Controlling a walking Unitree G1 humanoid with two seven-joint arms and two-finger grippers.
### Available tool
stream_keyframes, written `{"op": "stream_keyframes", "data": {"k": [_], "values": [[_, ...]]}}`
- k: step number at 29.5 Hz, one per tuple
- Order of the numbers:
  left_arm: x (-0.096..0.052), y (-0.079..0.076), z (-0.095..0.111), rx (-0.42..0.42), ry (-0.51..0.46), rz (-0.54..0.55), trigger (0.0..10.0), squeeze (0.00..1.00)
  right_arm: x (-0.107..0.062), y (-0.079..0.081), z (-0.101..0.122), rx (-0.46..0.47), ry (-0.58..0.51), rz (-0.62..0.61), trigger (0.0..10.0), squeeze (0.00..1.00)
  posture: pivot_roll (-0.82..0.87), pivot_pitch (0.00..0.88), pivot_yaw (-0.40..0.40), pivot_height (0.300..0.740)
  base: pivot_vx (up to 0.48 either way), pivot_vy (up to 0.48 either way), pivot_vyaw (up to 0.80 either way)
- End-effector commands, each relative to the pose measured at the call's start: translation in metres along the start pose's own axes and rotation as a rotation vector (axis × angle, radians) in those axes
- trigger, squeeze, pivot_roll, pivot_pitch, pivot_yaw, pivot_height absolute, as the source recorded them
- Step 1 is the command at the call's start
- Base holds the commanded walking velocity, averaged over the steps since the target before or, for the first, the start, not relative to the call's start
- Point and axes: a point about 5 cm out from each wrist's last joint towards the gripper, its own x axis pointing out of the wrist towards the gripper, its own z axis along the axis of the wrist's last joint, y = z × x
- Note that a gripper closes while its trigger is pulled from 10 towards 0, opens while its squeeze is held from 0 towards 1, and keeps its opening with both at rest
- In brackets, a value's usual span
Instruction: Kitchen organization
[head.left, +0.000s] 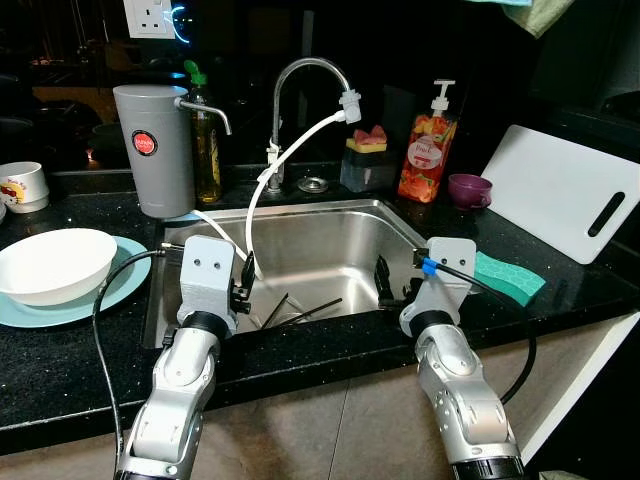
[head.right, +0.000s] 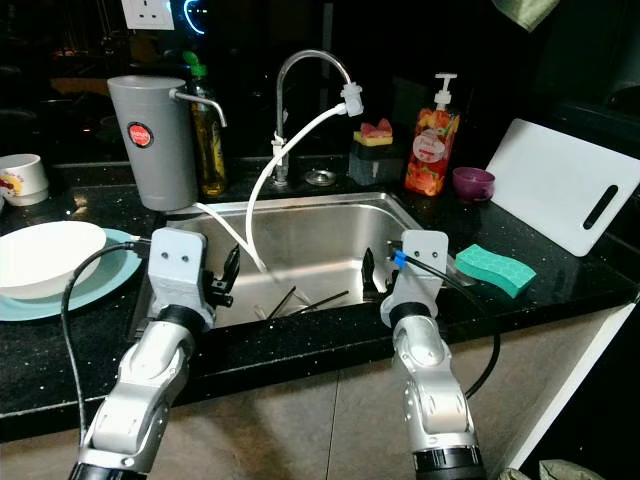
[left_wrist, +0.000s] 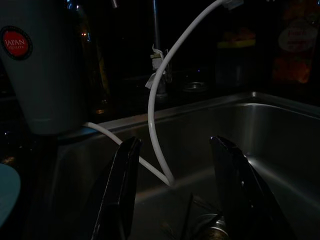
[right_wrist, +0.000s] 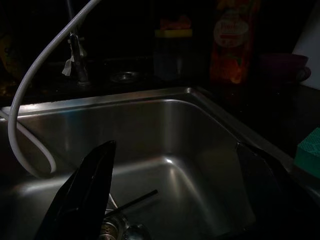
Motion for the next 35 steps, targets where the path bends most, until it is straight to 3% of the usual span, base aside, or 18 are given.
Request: {"op": "stream_keyframes", "data": {"k": [1,35], "values": [[0.0018,-0.0027,-0.0002,0.008,0.001,-0.007,10.0,0.0,0.0012,-0.0009,0.0009,0.0,-0.008,-0.005,10.0,0.0,0.09,0.021,-0.077,0.74,0.0,0.0,0.0],[0.001,-0.0034,-0.0011,0.01,0.006,-0.005,10.0,0.0,0.0008,-0.0011,0.0004,-0.002,-0.007,-0.003,10.0,0.0,0.09,0.017,-0.08,0.74,0.0,0.0,0.0]]}}
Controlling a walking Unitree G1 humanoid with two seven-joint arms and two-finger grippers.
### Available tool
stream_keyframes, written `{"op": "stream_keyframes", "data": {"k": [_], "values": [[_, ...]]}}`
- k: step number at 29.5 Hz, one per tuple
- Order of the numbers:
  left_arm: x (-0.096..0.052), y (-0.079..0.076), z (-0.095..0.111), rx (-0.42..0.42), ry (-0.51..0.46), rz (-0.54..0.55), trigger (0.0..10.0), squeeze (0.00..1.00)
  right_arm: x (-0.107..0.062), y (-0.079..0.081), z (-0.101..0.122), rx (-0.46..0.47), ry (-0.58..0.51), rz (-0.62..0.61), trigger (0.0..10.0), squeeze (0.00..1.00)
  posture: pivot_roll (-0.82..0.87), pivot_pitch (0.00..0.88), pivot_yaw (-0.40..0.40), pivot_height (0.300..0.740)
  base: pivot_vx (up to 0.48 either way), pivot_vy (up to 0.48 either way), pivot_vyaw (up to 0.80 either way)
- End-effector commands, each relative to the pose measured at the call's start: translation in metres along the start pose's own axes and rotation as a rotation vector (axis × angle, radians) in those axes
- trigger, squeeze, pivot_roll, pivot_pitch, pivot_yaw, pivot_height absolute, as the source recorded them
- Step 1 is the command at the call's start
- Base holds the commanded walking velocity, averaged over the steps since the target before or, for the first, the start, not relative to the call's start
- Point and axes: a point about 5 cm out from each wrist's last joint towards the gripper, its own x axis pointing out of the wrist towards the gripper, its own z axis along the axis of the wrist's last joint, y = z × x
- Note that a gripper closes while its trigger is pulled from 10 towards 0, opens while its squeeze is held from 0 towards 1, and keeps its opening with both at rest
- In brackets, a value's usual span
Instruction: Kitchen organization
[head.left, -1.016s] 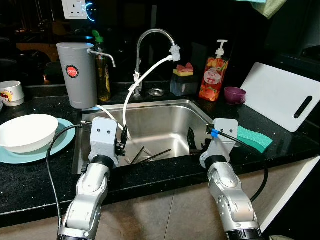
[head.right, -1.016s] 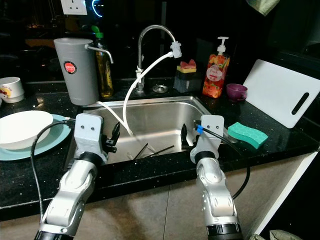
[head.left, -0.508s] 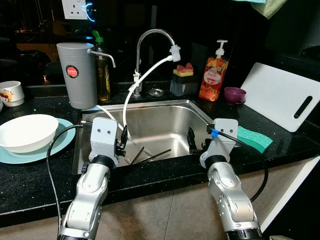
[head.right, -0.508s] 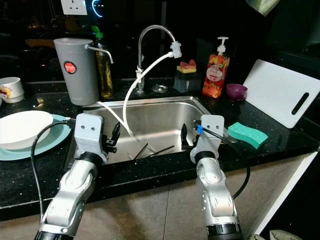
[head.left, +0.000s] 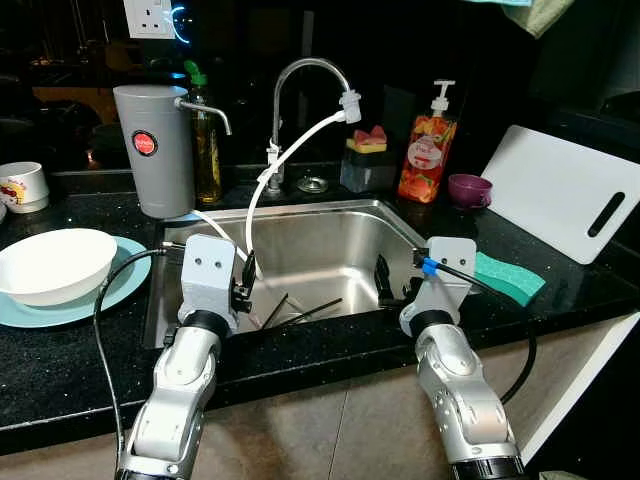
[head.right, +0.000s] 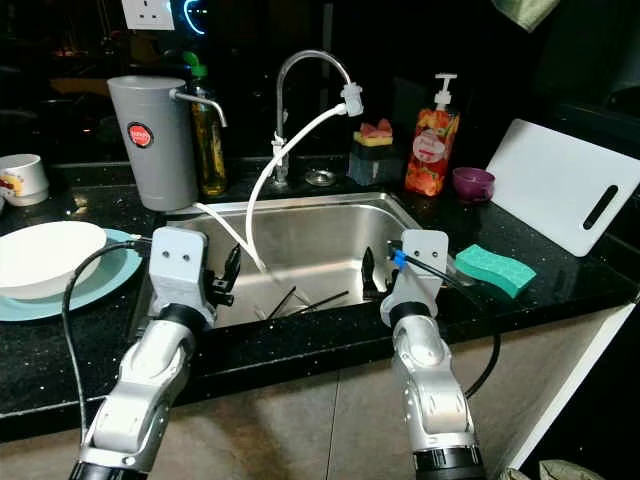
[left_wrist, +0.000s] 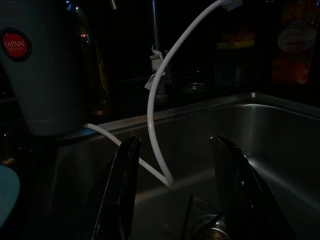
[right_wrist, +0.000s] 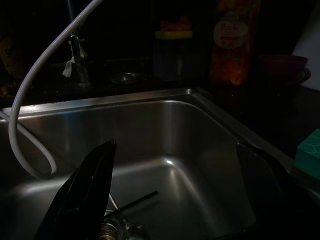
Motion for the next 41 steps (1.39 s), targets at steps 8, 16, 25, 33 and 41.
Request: {"op": "stream_keyframes", "data": {"k": [8,16,25,33,41], "values": [[0.0016,-0.0021,-0.0014,0.009,0.007,-0.003,10.0,0.0,0.0016,-0.0014,0.0002,-0.001,-0.003,-0.006,10.0,0.0,0.09,0.021,-0.079,0.74,0.0,0.0,0.0],[0.0011,-0.0019,-0.0012,0.011,0.007,-0.003,10.0,0.0,0.0012,-0.0013,0.0001,0.001,-0.004,-0.007,10.0,0.0,0.09,0.021,-0.079,0.74,0.0,0.0,0.0],[0.0018,-0.0019,-0.0013,0.01,0.007,-0.005,10.0,0.0,0.0015,-0.0008,0.0,0.002,-0.004,-0.008,10.0,0.0,0.09,0.02,-0.076,0.74,0.0,0.0,0.0],[0.0012,-0.0025,-0.0014,0.008,0.008,-0.004,10.0,0.0,0.0009,-0.0014,0.0,0.001,-0.004,-0.008,10.0,0.0,0.09,0.023,-0.077,0.74,0.0,0.0,0.0],[0.0007,-0.0031,-0.0018,0.006,0.01,-0.001,10.0,0.0,0.0011,-0.0019,0.0004,-0.002,-0.003,-0.006,10.0,0.0,0.09,0.024,-0.082,0.74,0.0,0.0,0.0]]}}
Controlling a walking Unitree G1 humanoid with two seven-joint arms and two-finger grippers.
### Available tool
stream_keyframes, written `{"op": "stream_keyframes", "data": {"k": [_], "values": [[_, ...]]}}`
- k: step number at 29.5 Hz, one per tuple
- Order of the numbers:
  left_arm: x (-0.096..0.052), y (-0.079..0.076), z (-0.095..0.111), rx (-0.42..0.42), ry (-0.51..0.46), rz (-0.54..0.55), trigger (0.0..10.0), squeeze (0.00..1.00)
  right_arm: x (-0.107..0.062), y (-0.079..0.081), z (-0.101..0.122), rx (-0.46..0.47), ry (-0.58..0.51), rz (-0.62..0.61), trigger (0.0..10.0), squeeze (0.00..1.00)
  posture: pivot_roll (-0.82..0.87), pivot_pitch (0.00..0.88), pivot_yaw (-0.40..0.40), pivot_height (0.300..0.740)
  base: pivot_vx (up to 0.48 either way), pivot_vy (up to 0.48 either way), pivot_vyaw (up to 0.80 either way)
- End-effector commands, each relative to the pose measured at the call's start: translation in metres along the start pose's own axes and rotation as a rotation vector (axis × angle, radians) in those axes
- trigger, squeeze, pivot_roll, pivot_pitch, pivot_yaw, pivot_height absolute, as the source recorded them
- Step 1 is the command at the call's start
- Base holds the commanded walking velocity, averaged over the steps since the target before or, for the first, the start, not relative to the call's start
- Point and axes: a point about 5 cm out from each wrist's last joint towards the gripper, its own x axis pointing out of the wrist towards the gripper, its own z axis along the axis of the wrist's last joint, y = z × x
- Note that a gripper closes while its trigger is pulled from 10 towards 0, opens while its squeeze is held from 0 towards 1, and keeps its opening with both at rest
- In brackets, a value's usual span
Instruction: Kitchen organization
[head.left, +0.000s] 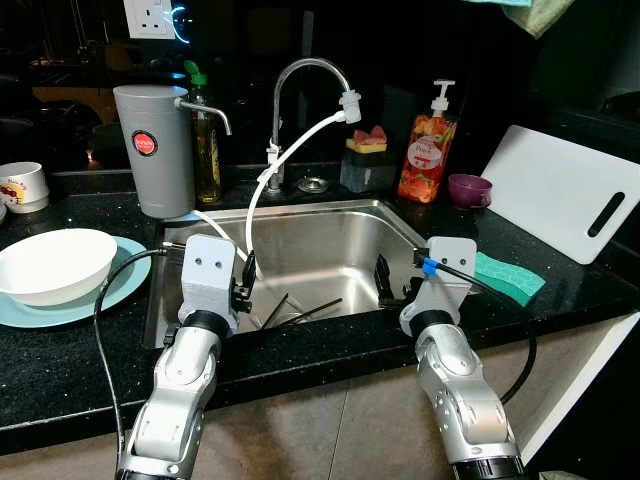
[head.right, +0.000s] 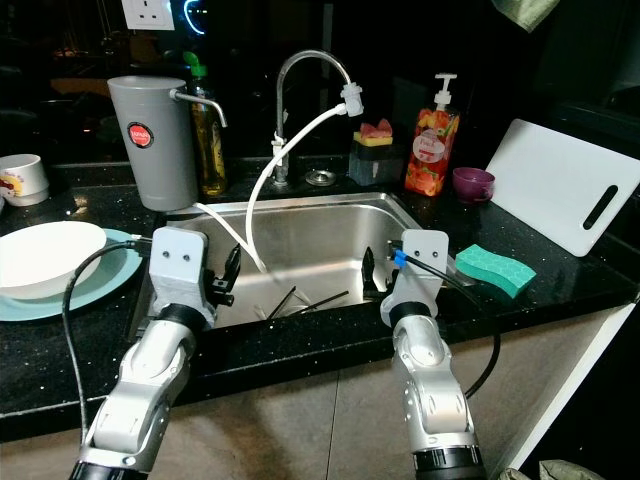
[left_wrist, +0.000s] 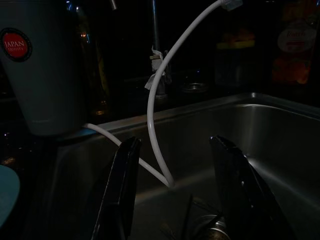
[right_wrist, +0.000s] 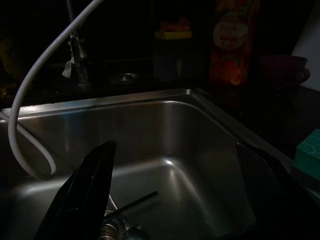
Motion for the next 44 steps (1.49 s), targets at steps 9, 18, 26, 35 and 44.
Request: {"op": "stream_keyframes", "data": {"k": [9,18,26,35,44], "values": [[0.0008,-0.0019,-0.002,0.003,0.01,-0.002,10.0,0.0,0.0016,-0.0006,0.0004,-0.001,-0.003,-0.003,10.0,0.0,0.09,0.022,-0.079,0.74,0.0,0.0,0.0],[0.002,-0.002,-0.0011,0.006,0.006,-0.006,10.0,0.0,0.0017,-0.0012,0.0004,0.0,-0.005,-0.008,10.0,0.0,0.09,0.02,-0.076,0.74,0.0,0.0,0.0],[0.0025,-0.002,-0.0007,0.007,0.004,-0.008,10.0,0.0,0.0021,-0.0004,0.0006,0.002,-0.007,-0.006,10.0,0.0,0.09,0.016,-0.075,0.74,0.0,0.0,0.0],[0.0027,-0.0026,-0.0005,0.006,0.003,-0.012,10.0,0.0,0.0019,-0.0003,0.0005,0.0,-0.007,-0.006,10.0,0.0,0.09,0.012,-0.072,0.74,0.0,0.0,0.0],[0.0021,-0.0035,-0.001,0.004,0.005,-0.014,10.0,0.0,0.0015,-0.0004,0.0008,-0.002,-0.007,-0.005,10.0,0.0,0.08,0.016,-0.071,0.74,0.0,0.0,0.0]]}}
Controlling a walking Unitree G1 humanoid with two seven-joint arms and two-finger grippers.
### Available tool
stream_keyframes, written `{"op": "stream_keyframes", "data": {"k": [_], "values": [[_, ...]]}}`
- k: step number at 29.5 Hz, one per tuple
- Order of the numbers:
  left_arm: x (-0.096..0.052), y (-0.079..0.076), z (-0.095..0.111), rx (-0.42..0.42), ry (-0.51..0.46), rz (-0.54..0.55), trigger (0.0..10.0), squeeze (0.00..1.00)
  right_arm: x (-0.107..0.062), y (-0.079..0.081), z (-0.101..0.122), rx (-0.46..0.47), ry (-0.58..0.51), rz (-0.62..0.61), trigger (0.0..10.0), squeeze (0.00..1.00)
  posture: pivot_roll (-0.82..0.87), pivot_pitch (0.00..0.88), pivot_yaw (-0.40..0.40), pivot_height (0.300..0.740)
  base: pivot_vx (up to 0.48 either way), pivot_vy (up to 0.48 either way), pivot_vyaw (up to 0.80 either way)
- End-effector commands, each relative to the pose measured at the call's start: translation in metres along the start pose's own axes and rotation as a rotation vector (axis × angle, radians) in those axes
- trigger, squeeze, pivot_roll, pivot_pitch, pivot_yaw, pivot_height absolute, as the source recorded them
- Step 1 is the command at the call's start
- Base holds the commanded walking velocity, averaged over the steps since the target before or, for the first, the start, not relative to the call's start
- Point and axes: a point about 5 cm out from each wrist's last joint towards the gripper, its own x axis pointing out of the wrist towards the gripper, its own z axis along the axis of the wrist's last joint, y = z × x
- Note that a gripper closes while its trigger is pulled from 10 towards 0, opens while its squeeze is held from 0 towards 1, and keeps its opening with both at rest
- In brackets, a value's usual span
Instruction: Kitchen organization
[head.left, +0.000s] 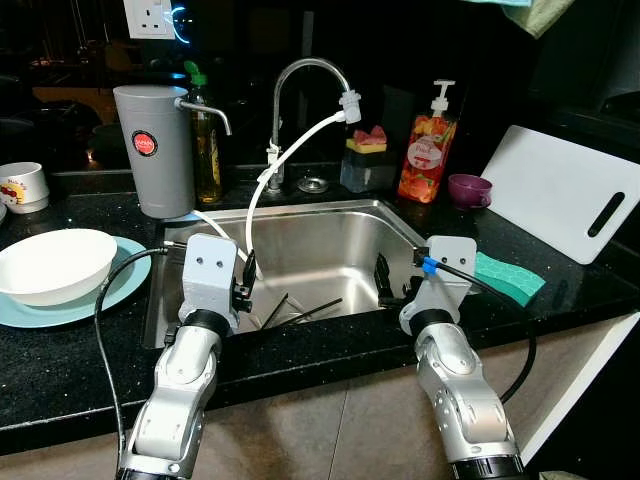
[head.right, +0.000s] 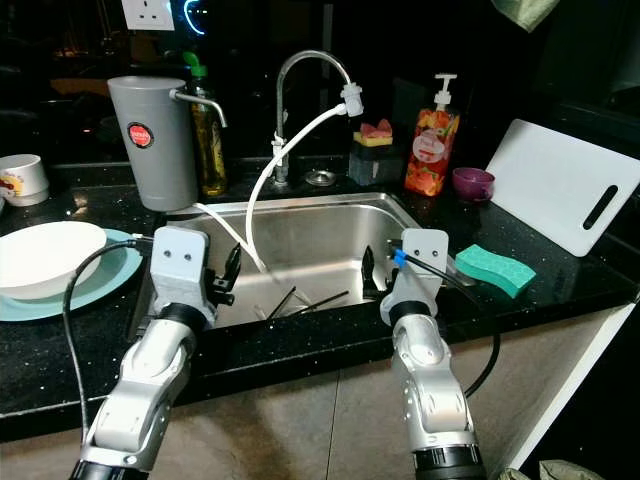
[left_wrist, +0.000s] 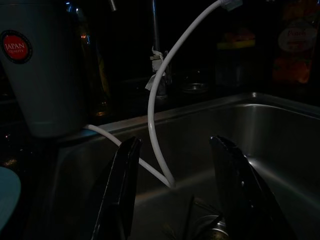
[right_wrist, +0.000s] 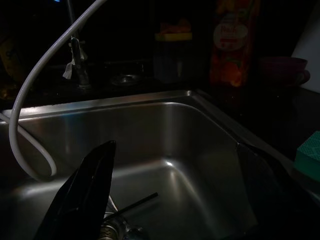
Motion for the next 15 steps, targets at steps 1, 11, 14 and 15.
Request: {"op": "stream_keyframes", "data": {"k": [1,11,14,15], "values": [[0.0011,-0.0036,-0.0018,-0.001,0.008,-0.014,10.0,0.0,0.0009,-0.0011,0.0003,-0.003,-0.003,-0.006,10.0,0.0,0.08,0.018,-0.069,0.74,0.0,0.0,0.0],[0.0024,-0.0097,-0.0027,-0.017,0.01,-0.027,10.0,0.0,-0.0035,-0.007,0.0001,-0.016,0.0,-0.02,10.0,0.0,0.06,0.023,-0.07,0.74,0.0,0.0,0.0],[0.0014,-0.0103,-0.0025,-0.02,0.01,-0.027,10.0,0.0,-0.0029,-0.0071,0.001,-0.016,-0.001,-0.022,10.0,0.0,0.06,0.027,-0.071,0.74,0.0,0.0,0.0],[0.0009,-0.0098,-0.0027,-0.019,0.011,-0.027,10.0,0.0,-0.0029,-0.0063,0.0011,-0.015,-0.001,-0.021,10.0,0.0,0.06,0.027,-0.071,0.74,0.0,0.0,0.0]]}}
